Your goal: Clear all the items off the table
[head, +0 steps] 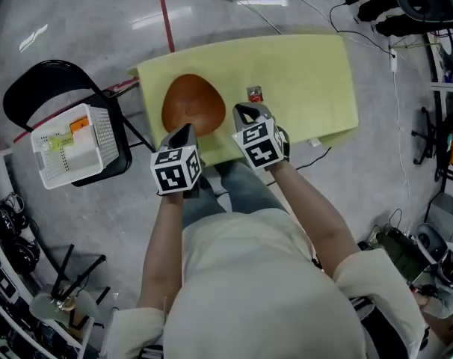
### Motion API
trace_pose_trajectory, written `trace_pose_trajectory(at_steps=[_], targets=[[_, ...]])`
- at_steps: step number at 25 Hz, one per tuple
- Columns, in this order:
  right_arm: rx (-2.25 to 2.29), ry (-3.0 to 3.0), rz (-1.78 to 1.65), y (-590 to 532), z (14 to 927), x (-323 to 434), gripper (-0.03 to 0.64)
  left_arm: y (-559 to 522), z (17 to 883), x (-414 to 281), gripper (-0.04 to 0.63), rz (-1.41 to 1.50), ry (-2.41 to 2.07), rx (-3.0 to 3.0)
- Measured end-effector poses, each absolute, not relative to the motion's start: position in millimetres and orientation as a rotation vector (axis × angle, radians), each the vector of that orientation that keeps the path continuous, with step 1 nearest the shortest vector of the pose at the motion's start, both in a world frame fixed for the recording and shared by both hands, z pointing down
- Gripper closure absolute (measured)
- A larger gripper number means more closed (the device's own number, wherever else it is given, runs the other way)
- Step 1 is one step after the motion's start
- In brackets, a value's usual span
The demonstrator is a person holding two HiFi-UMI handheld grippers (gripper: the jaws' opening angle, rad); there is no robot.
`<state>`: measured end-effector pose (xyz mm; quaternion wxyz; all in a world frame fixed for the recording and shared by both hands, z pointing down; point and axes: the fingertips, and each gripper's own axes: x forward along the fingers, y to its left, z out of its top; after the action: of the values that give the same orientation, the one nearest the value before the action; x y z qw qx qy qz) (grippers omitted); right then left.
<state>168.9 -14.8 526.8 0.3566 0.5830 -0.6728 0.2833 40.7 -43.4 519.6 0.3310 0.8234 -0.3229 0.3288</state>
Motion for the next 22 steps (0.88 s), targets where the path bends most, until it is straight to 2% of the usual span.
trace_pose_trajectory(at_steps=[8,15,22], targets=[[1.500,-1.660,0.763,11,570,239,0.618,-23,552,96,0.586,0.916,-0.799,2.142],[1.436,-1.611,0.777,23,624,271,0.617,-10,591,127,0.586,0.957,-0.765,2.104],[1.371,-1.616,0.805,19,673,286,0.522,-5,622,146,0.586,1.002,-0.757,2.084]])
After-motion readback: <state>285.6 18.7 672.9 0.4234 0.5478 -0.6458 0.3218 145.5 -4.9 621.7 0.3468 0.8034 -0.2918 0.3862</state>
